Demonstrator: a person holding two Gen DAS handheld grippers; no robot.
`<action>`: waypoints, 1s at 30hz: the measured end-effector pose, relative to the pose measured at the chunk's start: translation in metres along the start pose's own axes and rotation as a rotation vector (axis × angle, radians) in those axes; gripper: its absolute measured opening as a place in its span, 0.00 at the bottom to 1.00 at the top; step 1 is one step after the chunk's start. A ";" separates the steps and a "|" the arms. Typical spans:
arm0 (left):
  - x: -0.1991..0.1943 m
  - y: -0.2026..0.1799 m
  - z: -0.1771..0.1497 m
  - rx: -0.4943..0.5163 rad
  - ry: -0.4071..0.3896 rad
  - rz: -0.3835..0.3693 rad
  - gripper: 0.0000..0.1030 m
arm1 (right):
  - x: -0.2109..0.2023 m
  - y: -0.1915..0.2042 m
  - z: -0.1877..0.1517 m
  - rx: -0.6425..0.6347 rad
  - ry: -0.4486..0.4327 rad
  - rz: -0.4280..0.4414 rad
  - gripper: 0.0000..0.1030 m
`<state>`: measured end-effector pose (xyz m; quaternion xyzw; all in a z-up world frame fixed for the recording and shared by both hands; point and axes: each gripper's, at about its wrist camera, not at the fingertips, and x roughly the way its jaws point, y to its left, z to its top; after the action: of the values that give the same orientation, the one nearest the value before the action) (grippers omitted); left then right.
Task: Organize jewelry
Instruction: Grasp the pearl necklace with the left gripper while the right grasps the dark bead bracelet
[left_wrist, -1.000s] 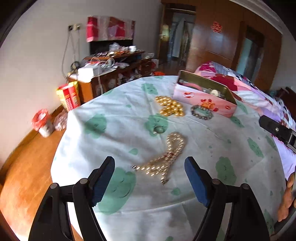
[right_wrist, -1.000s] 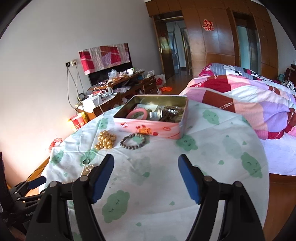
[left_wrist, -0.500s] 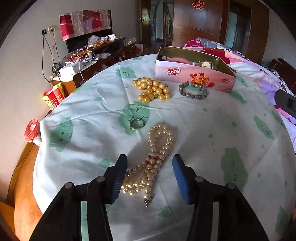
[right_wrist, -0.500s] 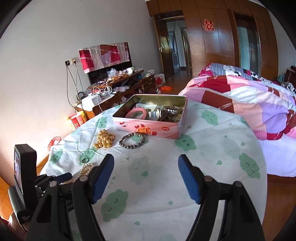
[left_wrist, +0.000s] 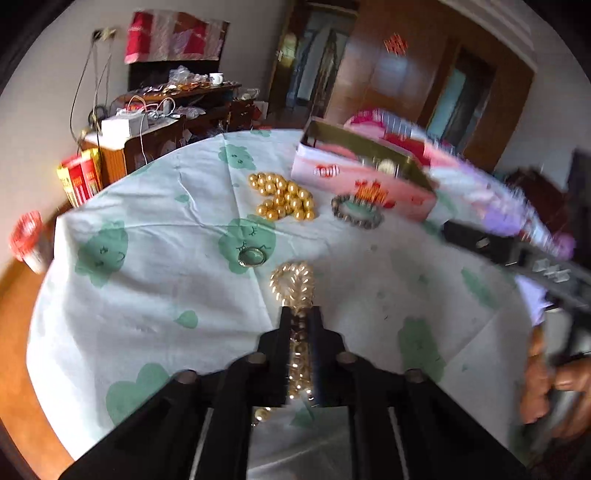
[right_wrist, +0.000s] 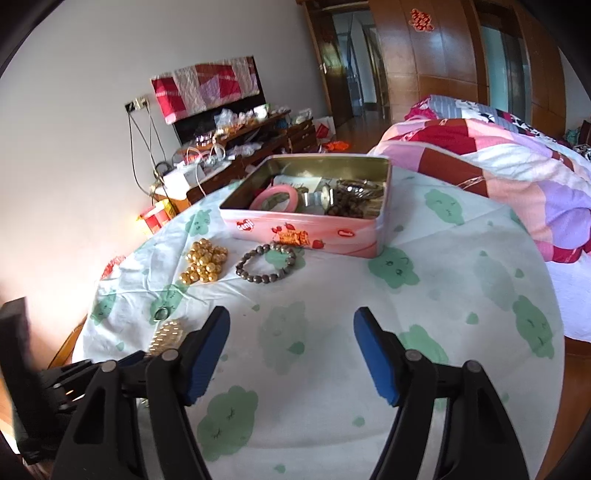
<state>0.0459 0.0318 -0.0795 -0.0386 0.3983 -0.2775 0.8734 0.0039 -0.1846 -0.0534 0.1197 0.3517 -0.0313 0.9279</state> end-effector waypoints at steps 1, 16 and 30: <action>-0.005 0.001 0.000 -0.016 -0.017 -0.013 0.05 | 0.005 0.000 0.002 0.000 0.009 0.006 0.71; -0.032 0.008 0.024 -0.020 -0.133 -0.048 0.05 | 0.104 0.032 0.038 -0.159 0.177 -0.028 0.71; -0.031 -0.003 0.023 -0.025 -0.105 -0.049 0.06 | 0.088 0.010 0.029 -0.124 0.163 0.014 0.16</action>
<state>0.0450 0.0416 -0.0422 -0.0738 0.3542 -0.2913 0.8856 0.0902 -0.1793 -0.0886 0.0665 0.4267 0.0069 0.9019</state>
